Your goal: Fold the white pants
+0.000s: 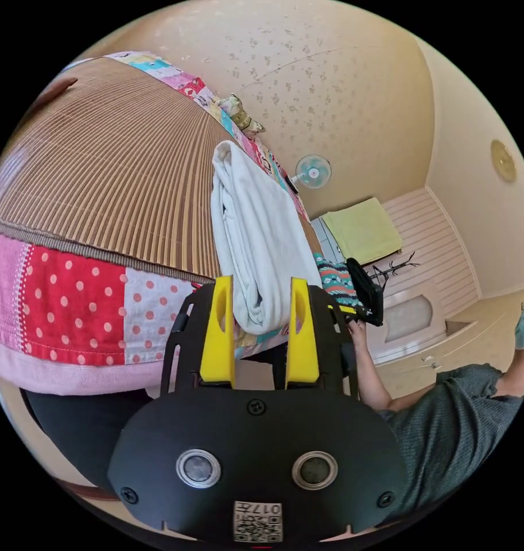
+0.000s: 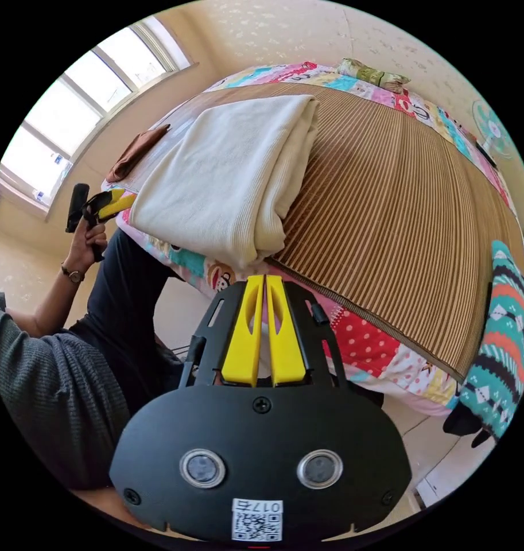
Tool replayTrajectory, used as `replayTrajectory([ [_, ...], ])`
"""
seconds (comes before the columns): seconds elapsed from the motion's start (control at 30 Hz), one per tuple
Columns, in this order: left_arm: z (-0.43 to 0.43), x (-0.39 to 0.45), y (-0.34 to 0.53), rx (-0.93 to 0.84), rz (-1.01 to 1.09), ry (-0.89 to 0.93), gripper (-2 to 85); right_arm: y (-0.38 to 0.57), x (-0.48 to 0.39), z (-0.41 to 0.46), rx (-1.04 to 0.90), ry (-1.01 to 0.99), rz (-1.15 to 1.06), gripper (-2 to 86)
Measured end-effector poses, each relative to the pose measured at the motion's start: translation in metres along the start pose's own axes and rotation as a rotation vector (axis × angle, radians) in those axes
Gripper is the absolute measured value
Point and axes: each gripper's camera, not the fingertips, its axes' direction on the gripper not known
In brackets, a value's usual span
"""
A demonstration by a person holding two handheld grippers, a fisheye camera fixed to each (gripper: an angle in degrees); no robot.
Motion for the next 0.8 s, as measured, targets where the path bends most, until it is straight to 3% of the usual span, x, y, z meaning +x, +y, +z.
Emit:
replayTrajectory([
  [0.1, -0.001, -0.006, -0.015, -0.005, -0.012, -0.050, 18.2, 0.014, 0.025, -0.022, 0.082, 0.000, 0.164, 2.5],
  [0.33, 0.021, -0.007, -0.066, -0.049, 0.055, -0.106, 18.4, -0.009, 0.096, -0.057, 0.318, -0.380, 0.243, 14.6],
  [0.57, 0.071, -0.046, -0.121, -0.171, 0.001, -0.062, 20.8, -0.099, 0.125, 0.008, 0.053, -0.519, 0.171, 23.2],
  [0.8, 0.094, -0.073, -0.144, -0.263, -0.013, -0.022, 17.5, -0.119, 0.149, 0.050, -0.043, -0.655, 0.181, 22.0],
])
